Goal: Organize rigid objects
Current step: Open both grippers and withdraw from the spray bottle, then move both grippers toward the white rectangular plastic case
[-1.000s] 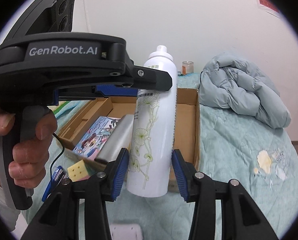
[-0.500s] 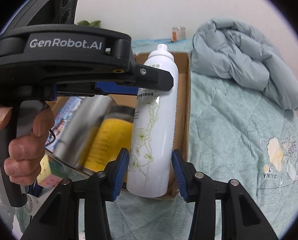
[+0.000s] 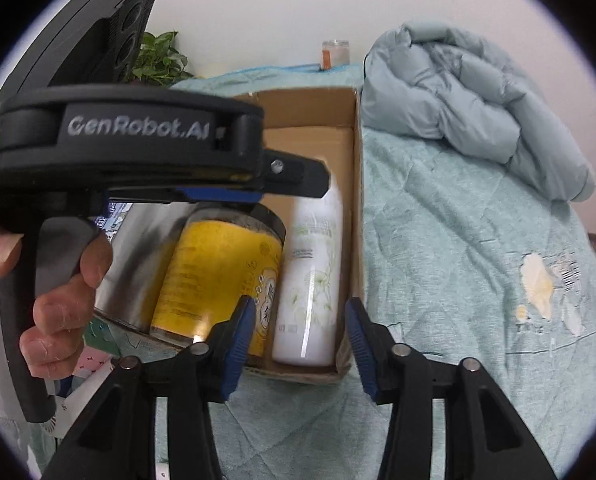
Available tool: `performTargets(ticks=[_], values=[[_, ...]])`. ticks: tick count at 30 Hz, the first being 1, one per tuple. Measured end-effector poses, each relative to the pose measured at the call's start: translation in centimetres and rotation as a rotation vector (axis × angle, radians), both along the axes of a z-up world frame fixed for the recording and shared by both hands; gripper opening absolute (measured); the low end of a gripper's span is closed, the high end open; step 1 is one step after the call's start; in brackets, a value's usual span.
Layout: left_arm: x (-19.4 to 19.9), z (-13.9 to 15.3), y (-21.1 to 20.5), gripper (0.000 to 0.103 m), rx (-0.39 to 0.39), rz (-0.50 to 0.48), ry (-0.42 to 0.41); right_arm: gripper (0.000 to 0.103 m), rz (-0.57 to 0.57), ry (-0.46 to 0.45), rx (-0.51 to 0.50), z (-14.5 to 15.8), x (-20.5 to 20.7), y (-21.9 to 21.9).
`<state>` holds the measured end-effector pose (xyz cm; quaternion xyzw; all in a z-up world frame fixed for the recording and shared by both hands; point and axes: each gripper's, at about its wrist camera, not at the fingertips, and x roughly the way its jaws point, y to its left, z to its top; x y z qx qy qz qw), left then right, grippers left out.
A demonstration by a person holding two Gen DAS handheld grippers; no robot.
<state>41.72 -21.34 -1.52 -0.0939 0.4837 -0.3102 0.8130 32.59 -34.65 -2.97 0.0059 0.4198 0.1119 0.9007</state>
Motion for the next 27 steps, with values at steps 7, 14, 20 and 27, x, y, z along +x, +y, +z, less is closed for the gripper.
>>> performTargets(ticks=[7, 14, 20, 27], values=[[-9.6, 5.4, 6.6, 0.102, 0.074, 0.13, -0.318, 0.084, -0.001, -0.072, 0.061, 0.2, -6.8, 0.8], [-19.2, 6.0, 14.1, 0.02, 0.173, 0.228, -0.394, 0.017, 0.036, -0.075, 0.009, -1.2, -12.1, 2.8], [-25.7, 5.8, 20.2, 0.103, 0.179, 0.385, -0.424, 0.103, 0.057, -0.099, 0.165, -1.9, -16.0, 1.8], [-31.0, 4.4, 24.4, 0.102, 0.227, 0.462, -0.378, 0.103, 0.139, 0.014, 0.123, -5.1, -18.5, 2.5]])
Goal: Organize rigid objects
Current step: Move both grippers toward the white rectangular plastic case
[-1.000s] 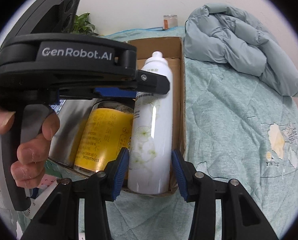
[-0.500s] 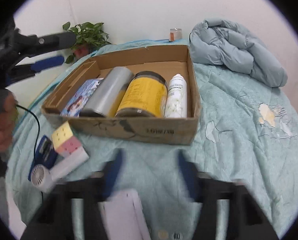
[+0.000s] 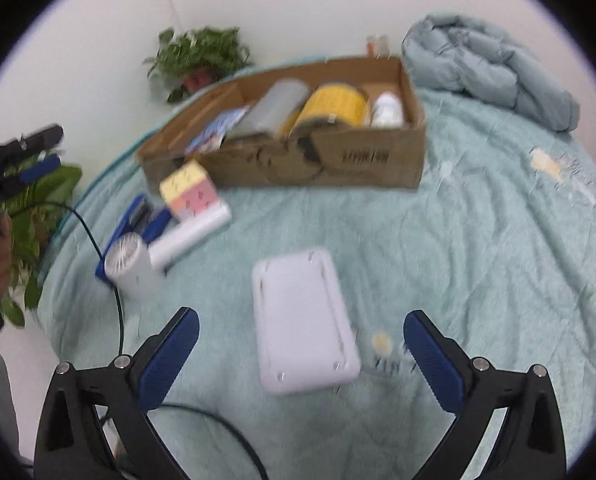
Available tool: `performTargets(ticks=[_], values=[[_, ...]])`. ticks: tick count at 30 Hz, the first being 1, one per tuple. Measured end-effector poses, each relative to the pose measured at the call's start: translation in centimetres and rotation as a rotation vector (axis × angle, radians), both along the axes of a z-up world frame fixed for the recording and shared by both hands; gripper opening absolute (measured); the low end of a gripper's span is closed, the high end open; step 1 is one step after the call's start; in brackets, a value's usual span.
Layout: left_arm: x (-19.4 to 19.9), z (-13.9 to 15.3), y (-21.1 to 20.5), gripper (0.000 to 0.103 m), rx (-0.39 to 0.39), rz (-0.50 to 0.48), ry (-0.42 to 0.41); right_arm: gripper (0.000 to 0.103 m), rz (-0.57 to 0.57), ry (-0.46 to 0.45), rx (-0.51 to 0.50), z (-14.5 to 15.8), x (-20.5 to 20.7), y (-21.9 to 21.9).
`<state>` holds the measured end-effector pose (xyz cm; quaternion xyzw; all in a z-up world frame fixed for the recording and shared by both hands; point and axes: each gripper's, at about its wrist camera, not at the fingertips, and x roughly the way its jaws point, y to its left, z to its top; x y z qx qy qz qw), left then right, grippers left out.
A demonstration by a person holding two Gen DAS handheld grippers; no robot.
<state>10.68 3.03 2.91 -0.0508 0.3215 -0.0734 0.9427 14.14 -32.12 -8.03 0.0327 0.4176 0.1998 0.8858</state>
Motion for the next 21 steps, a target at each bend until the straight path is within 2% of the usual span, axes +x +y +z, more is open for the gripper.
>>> performTargets(ticks=[3, 6, 8, 10, 12, 13, 14, 17, 19, 21], values=[[-2.7, 2.0, 2.2, 0.103, 0.066, 0.092, -0.059, 0.103, 0.036, 0.019, -0.036, -1.4, -0.7, 0.8], [-4.5, 4.5, 4.5, 0.103, 0.134, 0.164, -0.039, 0.103, 0.048, 0.003, -0.1, -2.2, -0.7, 1.8], [-5.3, 5.2, 4.8, 0.103, 0.177, 0.166, -0.045, 0.1, 0.036, -0.007, -0.133, -2.6, -0.4, 2.4], [-5.7, 5.0, 4.5, 0.103, 0.182, 0.158, -0.043, 0.096, 0.038, 0.003, -0.13, -3.0, 0.0, 2.8], [-5.0, 3.4, 3.4, 0.103, 0.101, 0.069, 0.016, 0.082, 0.027, 0.003, -0.132, -3.0, 0.1, 2.9], [-4.5, 2.2, 2.6, 0.103, 0.035, 0.011, 0.059, 0.072, 0.013, 0.008, -0.14, -3.1, 0.2, 2.9], [-4.0, 0.5, 1.6, 0.102, -0.044, -0.044, 0.107, 0.067, 0.002, 0.008, -0.148, -3.2, 0.2, 2.8], [-2.5, -4.5, -2.2, 0.101, -0.198, -0.173, 0.232, 0.066, -0.015, 0.006, -0.114, -3.3, -0.5, 2.4], [-2.0, -7.9, -5.8, 0.092, -0.25, -0.279, 0.346, 0.066, -0.031, 0.008, -0.095, -3.4, -1.0, 2.1], [-2.1, -9.5, -8.4, 0.087, -0.274, -0.356, 0.399, 0.066, -0.033, 0.01, -0.091, -3.4, -1.5, 2.3]])
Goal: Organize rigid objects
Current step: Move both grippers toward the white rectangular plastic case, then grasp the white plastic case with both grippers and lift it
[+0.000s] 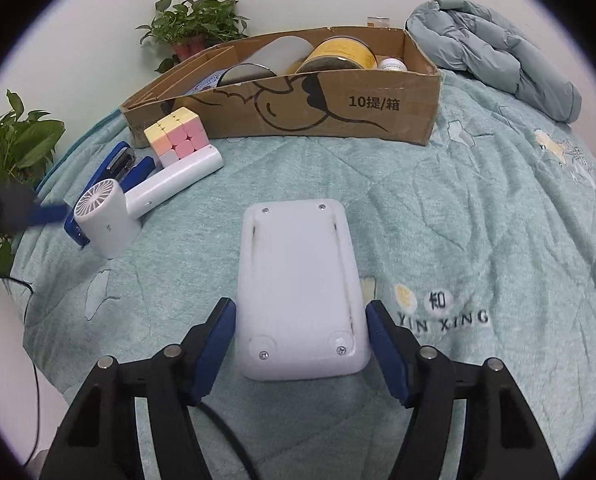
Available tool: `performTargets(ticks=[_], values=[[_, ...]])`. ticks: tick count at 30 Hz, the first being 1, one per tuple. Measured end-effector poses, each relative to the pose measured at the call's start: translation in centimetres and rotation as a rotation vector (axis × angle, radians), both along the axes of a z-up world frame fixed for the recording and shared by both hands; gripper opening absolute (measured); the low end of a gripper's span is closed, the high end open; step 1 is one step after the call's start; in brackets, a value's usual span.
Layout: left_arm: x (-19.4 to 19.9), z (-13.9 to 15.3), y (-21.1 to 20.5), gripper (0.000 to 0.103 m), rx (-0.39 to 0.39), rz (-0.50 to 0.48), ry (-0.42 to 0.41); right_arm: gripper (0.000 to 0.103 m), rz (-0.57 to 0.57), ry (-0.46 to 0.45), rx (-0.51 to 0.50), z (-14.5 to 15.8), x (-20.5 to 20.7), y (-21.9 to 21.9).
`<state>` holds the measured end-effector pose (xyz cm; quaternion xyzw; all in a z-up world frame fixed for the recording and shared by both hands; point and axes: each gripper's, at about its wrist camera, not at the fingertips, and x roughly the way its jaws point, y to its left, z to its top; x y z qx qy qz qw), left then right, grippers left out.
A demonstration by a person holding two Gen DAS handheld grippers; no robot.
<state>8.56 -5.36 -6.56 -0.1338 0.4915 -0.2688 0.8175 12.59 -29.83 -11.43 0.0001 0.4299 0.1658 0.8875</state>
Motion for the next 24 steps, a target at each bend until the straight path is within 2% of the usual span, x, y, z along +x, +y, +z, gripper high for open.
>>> performTargets(ticks=[3, 8, 10, 15, 20, 24], values=[[-0.6, -1.4, -2.3, 0.087, -0.034, -0.065, 0.033, 0.066, 0.059, 0.008, 0.042, 0.0, -1.1, 1.1], [-0.2, -3.3, -2.0, 0.086, -0.03, -0.033, 0.099, 0.067, 0.153, 0.05, 0.198, -0.1, -2.3, 2.5], [0.3, -4.1, -1.9, 0.081, -0.032, -0.038, 0.123, 0.067, 0.168, 0.04, 0.228, 0.0, -2.8, 2.8], [0.6, -5.7, -2.1, 0.066, -0.051, -0.059, 0.168, 0.068, 0.177, 0.05, 0.223, -0.4, -2.7, 3.1], [1.5, -6.1, -2.4, 0.062, -0.029, -0.052, 0.166, 0.068, 0.206, 0.054, 0.189, -0.5, -3.0, 4.5], [1.6, -6.2, -2.3, 0.047, 0.008, -0.06, 0.164, 0.068, 0.17, 0.05, 0.165, -0.7, -3.2, 4.9]])
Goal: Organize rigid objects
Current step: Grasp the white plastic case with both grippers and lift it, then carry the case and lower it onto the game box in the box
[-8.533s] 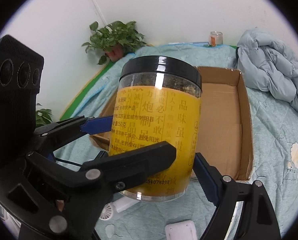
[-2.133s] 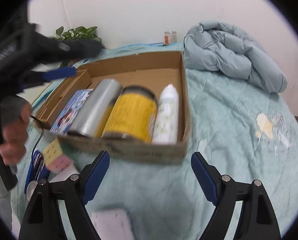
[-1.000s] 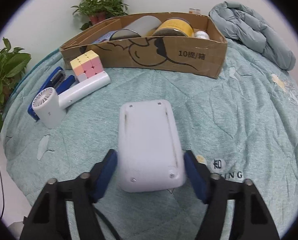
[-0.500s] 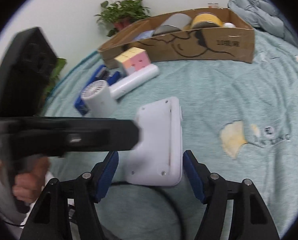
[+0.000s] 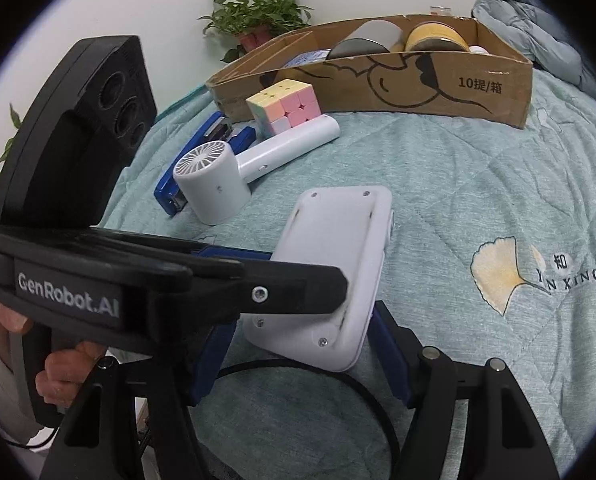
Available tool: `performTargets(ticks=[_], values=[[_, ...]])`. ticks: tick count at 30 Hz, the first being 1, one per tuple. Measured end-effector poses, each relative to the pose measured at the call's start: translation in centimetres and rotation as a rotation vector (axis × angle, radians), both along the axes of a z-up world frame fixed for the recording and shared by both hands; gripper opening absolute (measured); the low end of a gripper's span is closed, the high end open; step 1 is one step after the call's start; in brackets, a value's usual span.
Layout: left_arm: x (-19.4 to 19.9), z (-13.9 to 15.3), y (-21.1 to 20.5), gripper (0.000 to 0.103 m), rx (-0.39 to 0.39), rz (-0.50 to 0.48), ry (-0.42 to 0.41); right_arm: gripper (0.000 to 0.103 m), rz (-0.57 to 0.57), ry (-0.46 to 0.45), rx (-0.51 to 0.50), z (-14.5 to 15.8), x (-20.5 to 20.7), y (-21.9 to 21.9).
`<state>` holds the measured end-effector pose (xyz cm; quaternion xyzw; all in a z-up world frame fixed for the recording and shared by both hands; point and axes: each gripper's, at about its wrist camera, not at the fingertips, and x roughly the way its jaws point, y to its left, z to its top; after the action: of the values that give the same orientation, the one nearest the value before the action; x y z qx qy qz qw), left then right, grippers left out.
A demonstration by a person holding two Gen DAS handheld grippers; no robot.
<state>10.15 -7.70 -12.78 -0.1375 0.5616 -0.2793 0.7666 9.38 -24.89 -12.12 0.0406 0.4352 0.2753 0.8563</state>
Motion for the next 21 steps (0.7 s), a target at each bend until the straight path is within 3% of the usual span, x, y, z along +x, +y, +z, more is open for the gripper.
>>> performTargets(ticks=[3, 12, 21], values=[[0.1, -0.2, 0.2, 0.042, 0.003, 0.001, -0.001, 0.068, -0.032, -0.001, -0.011, 0.0, 0.0, 0.2], [-0.7, 0.5, -0.1, 0.04, 0.025, 0.003, -0.059, 0.066, -0.093, -0.015, -0.09, 0.1, -0.2, 1.4], [-0.7, 4.9, 0.7, 0.039, 0.041, 0.042, -0.193, 0.066, -0.107, -0.124, -0.077, 3.0, -0.3, 2.1]])
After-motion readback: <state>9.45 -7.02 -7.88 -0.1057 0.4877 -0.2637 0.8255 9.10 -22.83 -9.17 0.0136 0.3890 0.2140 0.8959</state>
